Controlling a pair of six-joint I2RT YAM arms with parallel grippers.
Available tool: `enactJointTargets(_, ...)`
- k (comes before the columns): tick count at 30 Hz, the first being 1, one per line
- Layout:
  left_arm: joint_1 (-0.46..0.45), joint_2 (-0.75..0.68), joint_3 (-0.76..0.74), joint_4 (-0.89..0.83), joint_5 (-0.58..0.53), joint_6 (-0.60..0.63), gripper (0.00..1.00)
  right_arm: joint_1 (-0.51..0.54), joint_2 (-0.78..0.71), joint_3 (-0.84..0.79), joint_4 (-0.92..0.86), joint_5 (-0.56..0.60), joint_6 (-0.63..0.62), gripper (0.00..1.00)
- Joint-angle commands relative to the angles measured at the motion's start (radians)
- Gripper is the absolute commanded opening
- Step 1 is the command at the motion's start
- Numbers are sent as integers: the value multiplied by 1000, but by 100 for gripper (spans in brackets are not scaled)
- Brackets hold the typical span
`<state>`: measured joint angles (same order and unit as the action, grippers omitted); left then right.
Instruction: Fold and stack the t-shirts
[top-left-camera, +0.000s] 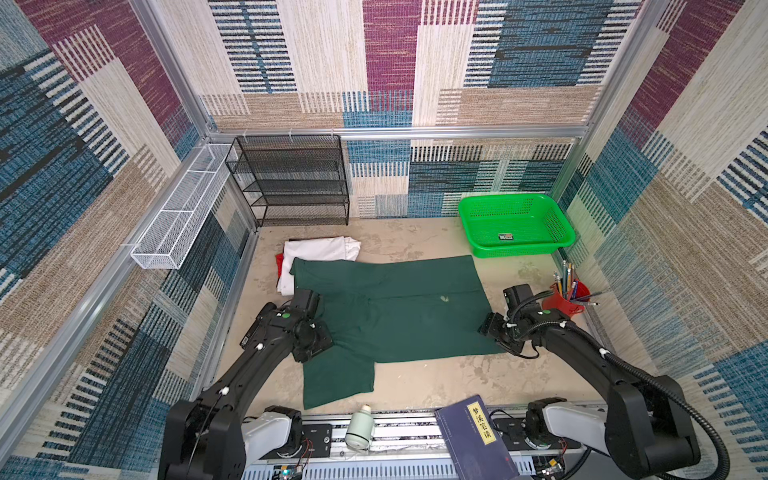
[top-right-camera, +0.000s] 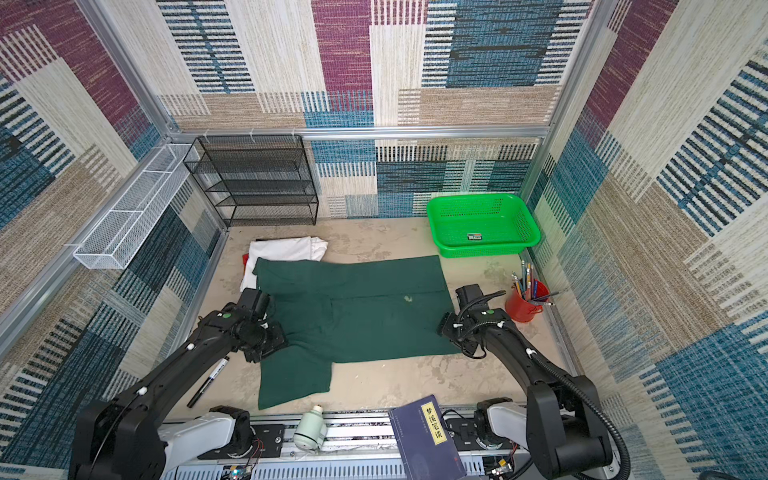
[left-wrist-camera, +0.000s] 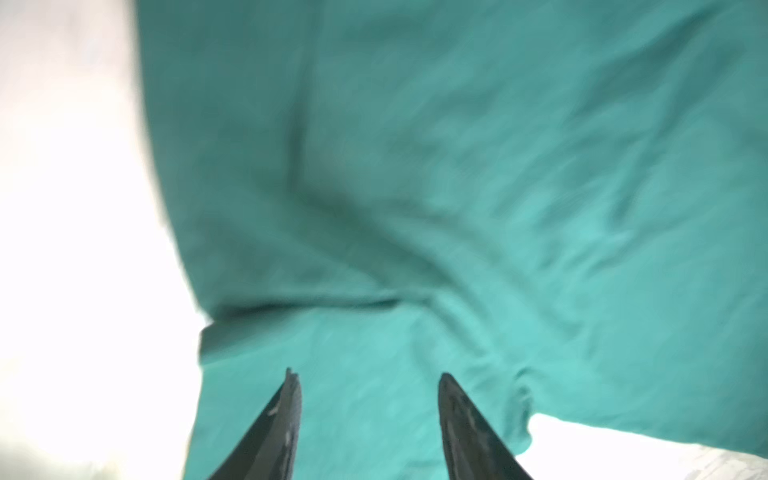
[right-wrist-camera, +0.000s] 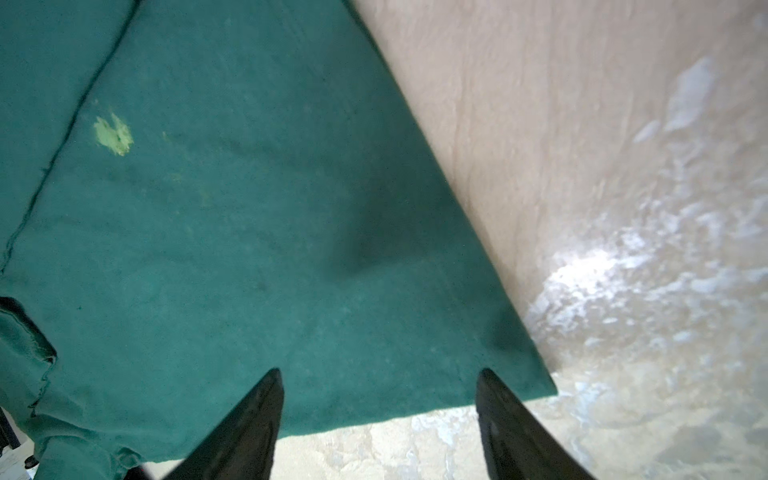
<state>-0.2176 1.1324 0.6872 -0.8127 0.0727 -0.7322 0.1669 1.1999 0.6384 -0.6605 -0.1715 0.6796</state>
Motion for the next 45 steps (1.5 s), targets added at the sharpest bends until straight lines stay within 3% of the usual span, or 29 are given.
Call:
enactJointTargets(1, -34, -38, -58, -96, -49, -121, 56, 0, -5, 6, -16, 25, 16, 74)
enactJointTargets(8, -146, -28, -119, -146, 17, -227, 56, 0, -21, 6, -16, 13, 13, 75)
enactJointTargets(14, -262, -40, -137, -221, -12, -329, 55, 0, -8, 19, -18, 15, -8, 75)
enactJointTargets(19, -278, -81, -268, -75, -10, -438, 57, -1, 13, 66, -61, 52, -49, 76)
enactJointTargets(24, -281, -17, -300, 11, -17, -451, 57, -3, 27, 59, -58, 40, -50, 76)
enactJointTargets(25, -282, -6, -299, 16, -17, -448, 55, -3, 28, 57, -54, 34, -46, 76)
enactJointTargets(29, -288, -12, -303, 18, -17, -449, 31, -4, 28, 53, -47, 23, -31, 76)
enactJointTargets(32, -289, -43, -271, -29, -27, -439, 21, -7, 14, 42, -42, 24, -14, 76)
enactJointTargets(37, -289, -92, -155, -198, -86, -384, 14, -10, -30, 0, -44, 44, 48, 75)
enactJointTargets(42, -289, -125, -72, -292, -88, -361, 8, -10, -76, -11, -169, 117, 85, 71)
enactJointTargets(45, -289, -153, -35, -327, -96, -348, 4, -11, -104, -38, -173, 138, 93, 61)
